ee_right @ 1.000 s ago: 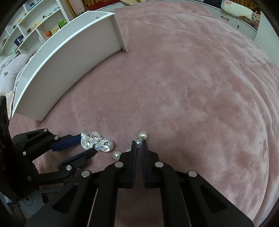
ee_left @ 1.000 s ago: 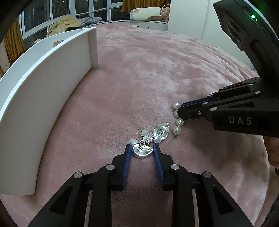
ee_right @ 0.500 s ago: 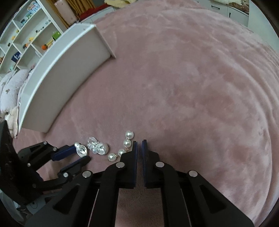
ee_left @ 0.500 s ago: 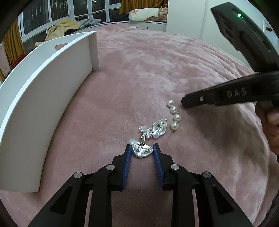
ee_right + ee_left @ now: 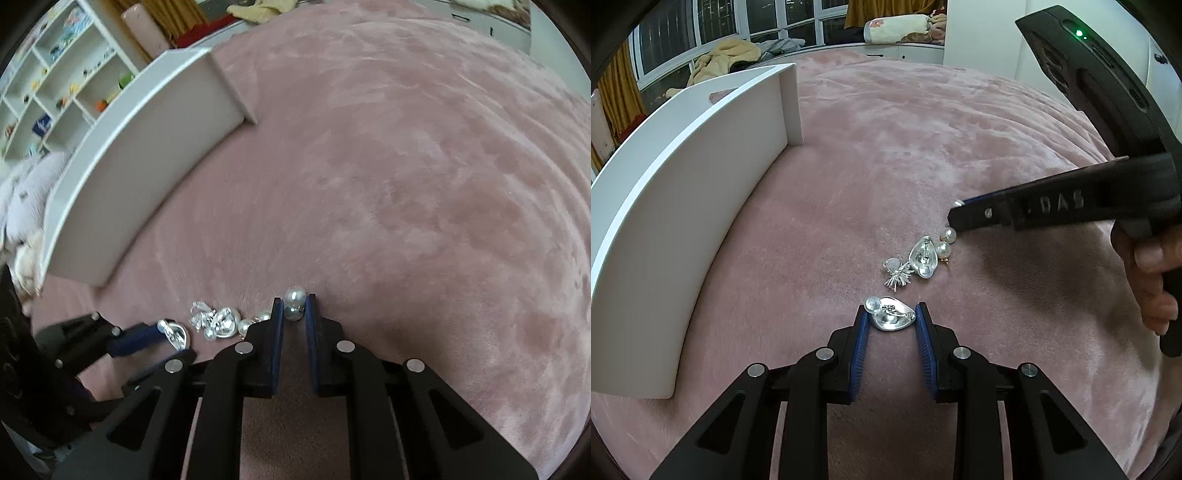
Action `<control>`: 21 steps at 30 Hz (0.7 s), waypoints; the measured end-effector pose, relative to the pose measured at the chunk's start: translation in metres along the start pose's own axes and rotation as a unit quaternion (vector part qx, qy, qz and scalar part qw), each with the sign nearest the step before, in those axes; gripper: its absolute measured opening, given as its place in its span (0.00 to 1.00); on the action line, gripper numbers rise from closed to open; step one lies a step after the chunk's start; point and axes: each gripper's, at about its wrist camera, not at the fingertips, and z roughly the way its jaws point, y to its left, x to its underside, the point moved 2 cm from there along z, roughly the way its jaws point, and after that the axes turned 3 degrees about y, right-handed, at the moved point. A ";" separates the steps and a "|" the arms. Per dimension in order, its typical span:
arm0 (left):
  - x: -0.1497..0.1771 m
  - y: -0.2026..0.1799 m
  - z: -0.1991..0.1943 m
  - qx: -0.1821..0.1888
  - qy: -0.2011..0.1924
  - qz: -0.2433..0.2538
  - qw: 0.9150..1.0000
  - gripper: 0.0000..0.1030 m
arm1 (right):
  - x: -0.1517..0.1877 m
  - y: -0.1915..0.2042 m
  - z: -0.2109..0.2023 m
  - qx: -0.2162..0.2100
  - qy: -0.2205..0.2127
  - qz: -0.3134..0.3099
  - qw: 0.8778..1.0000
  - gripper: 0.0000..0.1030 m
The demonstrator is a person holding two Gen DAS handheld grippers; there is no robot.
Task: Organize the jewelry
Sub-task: 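Close the left gripper on a silver heart pendant while the right gripper grasps the pearl drop strand, then carry the silver pendant in the left gripper and pearl strand in the right gripper to the bin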
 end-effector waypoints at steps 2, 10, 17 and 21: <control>0.001 0.001 -0.001 0.000 0.000 0.002 1.000 0.29 | -0.001 -0.003 -0.006 -0.003 -0.008 0.005 1.000 0.12; -0.001 0.002 -0.016 0.000 -0.011 0.006 1.000 0.29 | -0.007 0.000 -0.025 -0.024 -0.040 0.020 0.999 0.12; -0.004 0.005 -0.034 0.001 -0.026 0.006 1.000 0.30 | -0.006 -0.001 -0.047 -0.032 -0.063 0.026 0.997 0.12; -0.005 0.005 -0.047 0.001 -0.035 0.009 0.999 0.30 | -0.006 0.005 -0.062 -0.033 -0.078 0.022 0.996 0.12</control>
